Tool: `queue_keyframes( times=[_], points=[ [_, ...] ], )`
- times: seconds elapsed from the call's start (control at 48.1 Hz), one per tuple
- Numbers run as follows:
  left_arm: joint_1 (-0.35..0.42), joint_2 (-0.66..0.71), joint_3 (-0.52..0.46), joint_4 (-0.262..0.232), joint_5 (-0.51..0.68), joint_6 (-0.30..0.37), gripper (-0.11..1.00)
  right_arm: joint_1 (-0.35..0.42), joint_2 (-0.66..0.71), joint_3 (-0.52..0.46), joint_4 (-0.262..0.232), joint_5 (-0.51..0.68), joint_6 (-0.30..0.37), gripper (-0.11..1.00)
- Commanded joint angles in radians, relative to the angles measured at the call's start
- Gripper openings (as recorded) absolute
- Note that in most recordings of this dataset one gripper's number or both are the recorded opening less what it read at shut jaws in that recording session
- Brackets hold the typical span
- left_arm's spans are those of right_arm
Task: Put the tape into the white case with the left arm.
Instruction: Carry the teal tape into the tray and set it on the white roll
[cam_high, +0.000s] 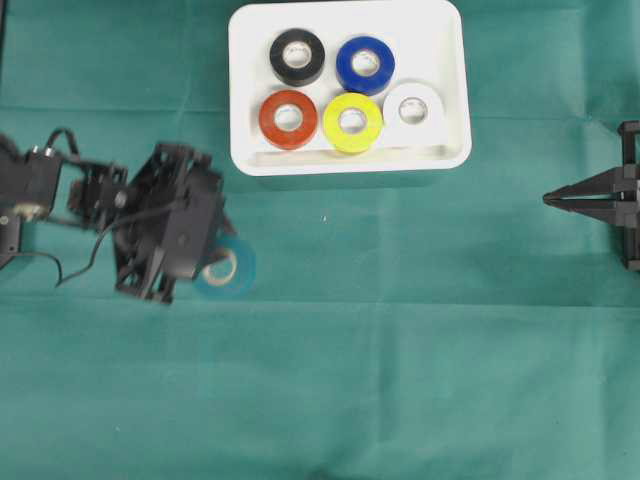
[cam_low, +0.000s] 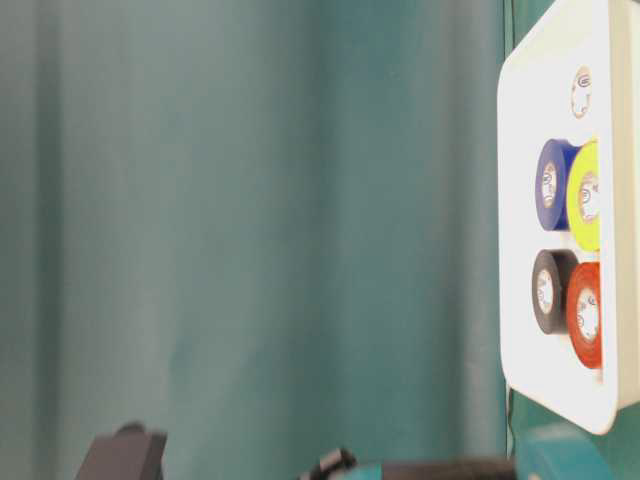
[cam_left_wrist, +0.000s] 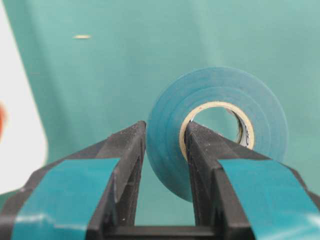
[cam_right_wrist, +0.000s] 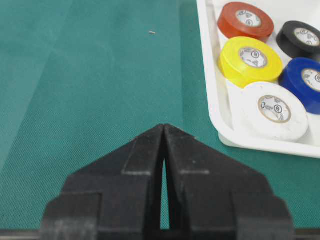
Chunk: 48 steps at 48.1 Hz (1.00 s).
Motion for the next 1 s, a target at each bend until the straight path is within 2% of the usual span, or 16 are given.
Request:
queue_keyframes(
  times=[0.0,0.146,0.562,0.895,0.978],
  points=[
    [0.051,0.009,-0.043,0.003,-0.008,0.021,0.22,-0.002,0.008,-0.012,0.000,-0.009,0.000,-0.09],
    [0.121,0.058,-0.086,0.002,-0.009,0.058,0.22,-0.002,0.008,-0.011,0.000,-0.009,0.000,-0.09],
    [0.275,0.241,-0.278,0.003,-0.009,0.075,0.22,-0.002,0.008,-0.011,0.002,-0.009,0.000,-0.09],
    [0.362,0.373,-0.426,0.002,-0.014,0.190,0.22,-0.002,0.008,-0.011,0.002,-0.009,0.000,-0.09],
    [0.379,0.402,-0.462,0.003,-0.015,0.201,0.22,-0.002,0.008,-0.011,0.000,-0.009,0.000,-0.09]
  ],
)
